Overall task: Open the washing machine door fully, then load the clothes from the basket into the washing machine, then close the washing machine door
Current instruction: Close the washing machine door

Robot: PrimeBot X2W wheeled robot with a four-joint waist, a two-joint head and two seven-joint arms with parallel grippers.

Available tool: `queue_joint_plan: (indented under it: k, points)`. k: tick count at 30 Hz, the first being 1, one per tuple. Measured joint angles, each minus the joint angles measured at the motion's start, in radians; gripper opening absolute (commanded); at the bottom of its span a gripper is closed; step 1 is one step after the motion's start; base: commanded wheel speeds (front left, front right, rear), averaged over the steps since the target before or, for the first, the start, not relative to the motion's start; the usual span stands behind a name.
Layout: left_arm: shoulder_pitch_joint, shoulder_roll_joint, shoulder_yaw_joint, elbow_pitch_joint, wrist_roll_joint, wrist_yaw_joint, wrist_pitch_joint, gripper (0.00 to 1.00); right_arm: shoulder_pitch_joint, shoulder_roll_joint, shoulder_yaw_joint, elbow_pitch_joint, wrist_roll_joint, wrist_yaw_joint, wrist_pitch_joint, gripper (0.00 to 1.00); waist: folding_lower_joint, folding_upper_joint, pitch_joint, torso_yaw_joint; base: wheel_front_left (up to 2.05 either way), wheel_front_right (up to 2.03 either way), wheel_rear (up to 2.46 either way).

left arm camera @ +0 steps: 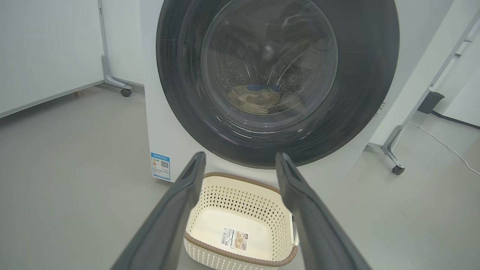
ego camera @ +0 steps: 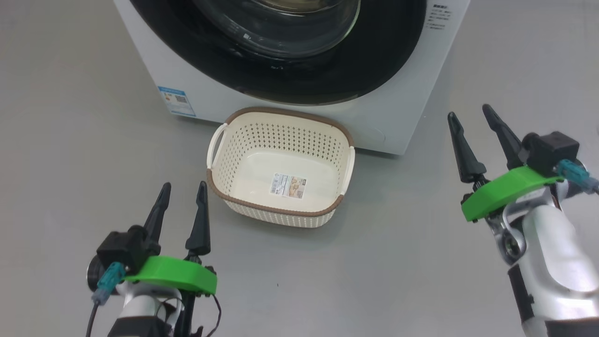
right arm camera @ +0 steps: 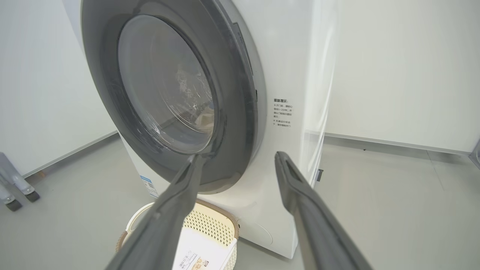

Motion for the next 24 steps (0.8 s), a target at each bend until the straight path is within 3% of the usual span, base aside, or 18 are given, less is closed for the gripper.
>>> queue_joint_plan:
  k: [9, 24]
  points:
    - [0.063, 0.034, 0.026, -0.001, 0.0, 0.016, 0.0, 1.0, 0.155, 0.015, -0.064, -0.076, -0.021, 0.0, 0.008, 1.0, 0.0, 0.0, -0.056, -0.089, 0.0, 0.0, 0.0]
    - [0.148, 0.047, 0.051, -0.036, 0.0, 0.045, 0.0, 1.0, 0.399, 0.025, -0.088, -0.338, 0.001, 0.0, 0.106, 1.0, 0.0, 0.0, -0.109, -0.197, 0.0, 0.0, 0.0]
